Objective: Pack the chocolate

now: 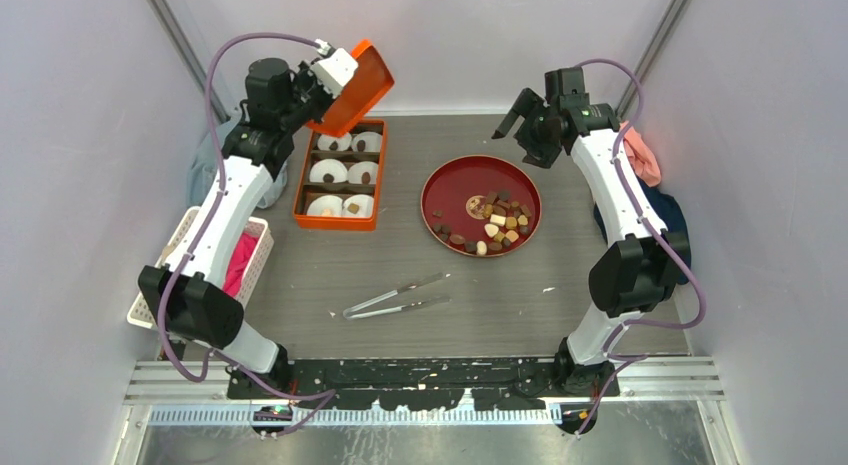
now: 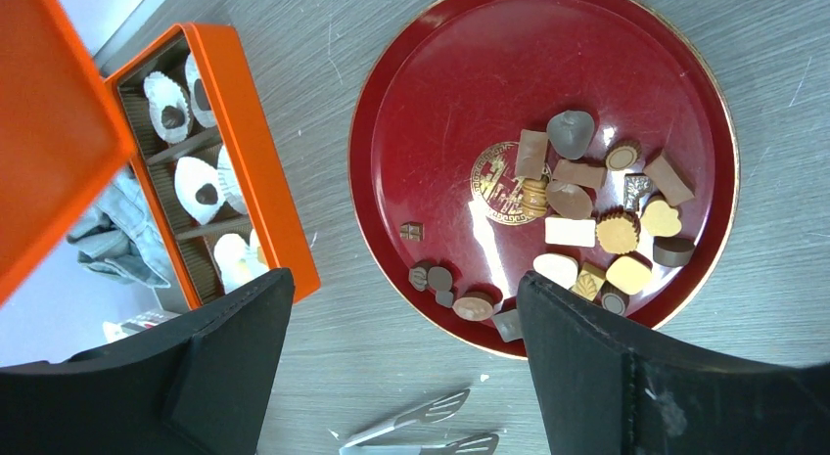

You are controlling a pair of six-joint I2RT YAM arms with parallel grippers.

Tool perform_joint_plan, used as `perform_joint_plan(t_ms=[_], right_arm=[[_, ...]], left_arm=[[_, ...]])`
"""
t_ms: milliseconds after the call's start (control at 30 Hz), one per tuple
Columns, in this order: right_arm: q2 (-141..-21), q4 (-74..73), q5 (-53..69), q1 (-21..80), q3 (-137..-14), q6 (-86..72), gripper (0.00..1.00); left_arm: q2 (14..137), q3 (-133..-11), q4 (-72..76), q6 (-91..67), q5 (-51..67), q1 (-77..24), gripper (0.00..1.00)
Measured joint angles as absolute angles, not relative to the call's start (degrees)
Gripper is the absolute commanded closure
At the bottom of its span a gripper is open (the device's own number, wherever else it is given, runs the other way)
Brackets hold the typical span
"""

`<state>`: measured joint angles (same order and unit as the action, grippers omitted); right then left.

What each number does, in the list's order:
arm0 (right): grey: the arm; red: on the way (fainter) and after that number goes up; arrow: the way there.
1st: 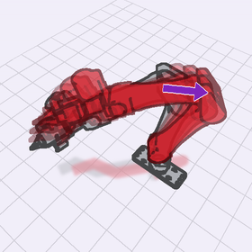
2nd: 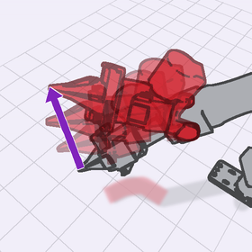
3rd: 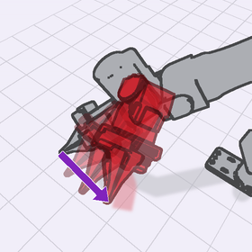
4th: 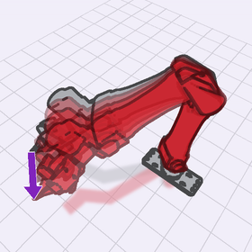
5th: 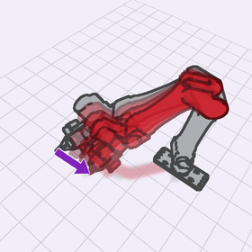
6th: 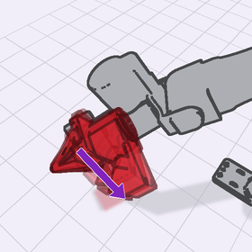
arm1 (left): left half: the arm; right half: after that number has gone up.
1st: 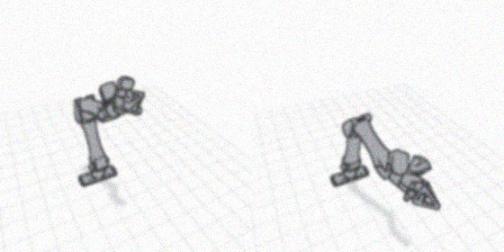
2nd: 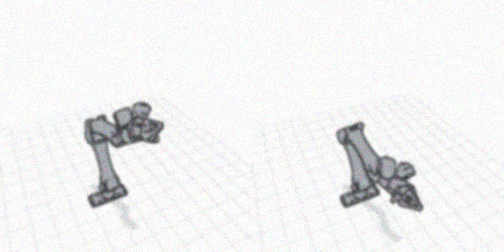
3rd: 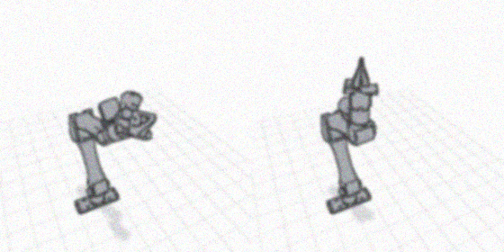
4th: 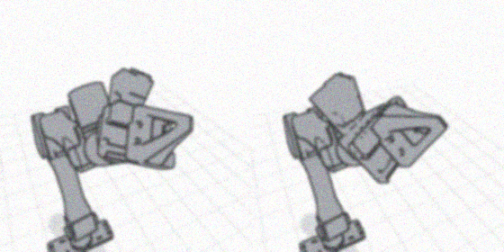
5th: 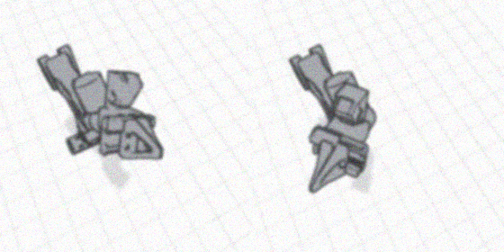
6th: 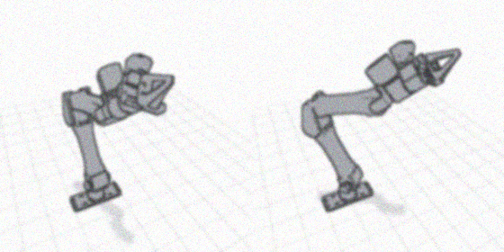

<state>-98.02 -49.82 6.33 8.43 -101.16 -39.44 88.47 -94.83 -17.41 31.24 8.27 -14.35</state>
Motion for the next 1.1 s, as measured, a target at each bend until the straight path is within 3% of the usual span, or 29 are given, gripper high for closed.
perform_joint_plan(t_ms=[500, 933, 1100], right_arm=[[-98.2, -50.7, 7.9, 8.4, -100.7, -39.6, 0.11], [-103.4, -51.1, 11.8, 9.3, -103.0, -38.9, 0.12], [-111.3, -51.7, 10.0, 16.8, -111.0, -36.5, 0.19]], left_arm=[[88.2, -90.0, -5.7, 65.1, 17.4, -15.4, 1.00], [91.7, -79.2, 4.5, 77.3, 20.4, -15.5, 1.00], [91.7, -76.4, 6.7, 78.5, 19.9, -15.5, 1.00]])
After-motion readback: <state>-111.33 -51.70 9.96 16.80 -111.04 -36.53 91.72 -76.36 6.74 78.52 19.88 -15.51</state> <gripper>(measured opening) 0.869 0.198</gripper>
